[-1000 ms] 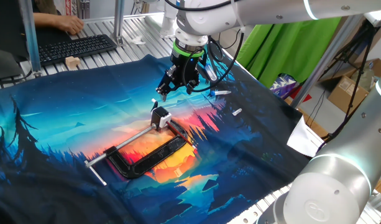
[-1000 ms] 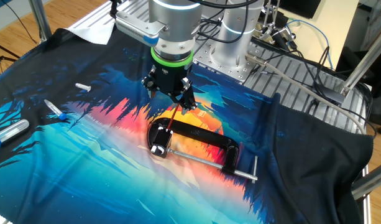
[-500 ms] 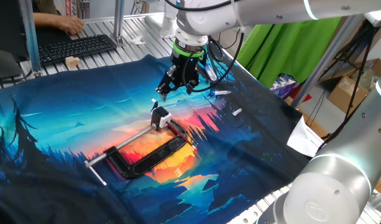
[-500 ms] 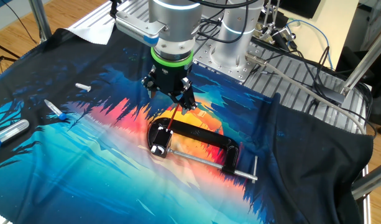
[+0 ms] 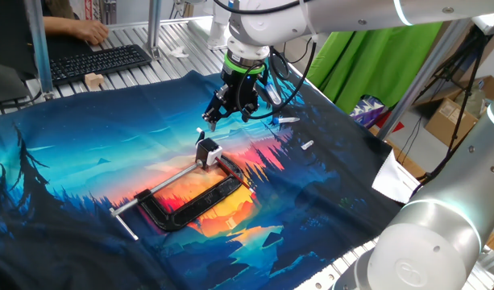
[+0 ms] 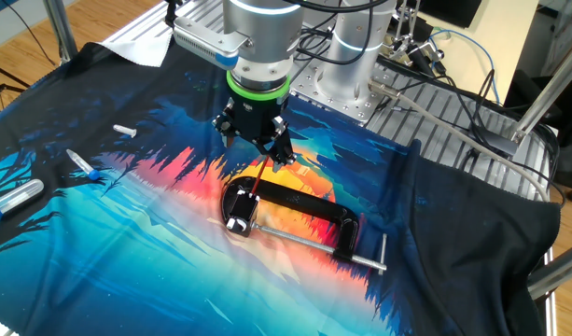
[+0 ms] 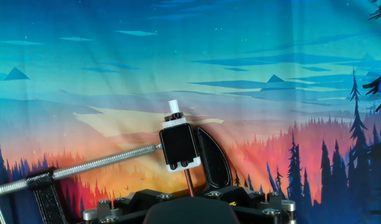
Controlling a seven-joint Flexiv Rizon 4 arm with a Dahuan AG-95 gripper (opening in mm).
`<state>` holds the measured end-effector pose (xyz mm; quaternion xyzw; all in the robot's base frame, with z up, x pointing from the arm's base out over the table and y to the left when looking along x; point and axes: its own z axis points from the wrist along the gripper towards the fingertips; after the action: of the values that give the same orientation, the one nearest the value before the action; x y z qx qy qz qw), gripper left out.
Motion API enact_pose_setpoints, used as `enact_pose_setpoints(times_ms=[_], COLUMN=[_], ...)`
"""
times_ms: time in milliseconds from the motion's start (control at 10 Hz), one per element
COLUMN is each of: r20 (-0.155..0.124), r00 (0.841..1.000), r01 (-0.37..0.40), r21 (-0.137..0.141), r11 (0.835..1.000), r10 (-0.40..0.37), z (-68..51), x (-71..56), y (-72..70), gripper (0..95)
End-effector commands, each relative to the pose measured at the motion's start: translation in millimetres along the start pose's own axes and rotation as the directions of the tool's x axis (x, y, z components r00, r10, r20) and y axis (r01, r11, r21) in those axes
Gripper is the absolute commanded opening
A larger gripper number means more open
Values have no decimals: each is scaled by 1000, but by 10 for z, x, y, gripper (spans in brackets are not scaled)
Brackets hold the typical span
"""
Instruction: Sharpen the pencil with a pencil sharpener
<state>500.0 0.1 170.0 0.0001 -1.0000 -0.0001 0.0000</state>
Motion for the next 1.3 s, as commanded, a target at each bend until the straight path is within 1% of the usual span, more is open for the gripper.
enact_pose_setpoints(times_ms=[100,700,1000,1200,1300], r20=[40,34,37,27,19], r00=[992,994,998,999,1000], r01=[-113,-104,-49,-13,0], r21=[-114,-114,-114,-121,-131], r11=[987,988,992,993,991], r10=[118,108,54,17,3], z=[0,0,-1,-3,-4], x=[0,0,2,2,2], y=[-1,0,5,8,10], gripper=[0,0,0,0,0])
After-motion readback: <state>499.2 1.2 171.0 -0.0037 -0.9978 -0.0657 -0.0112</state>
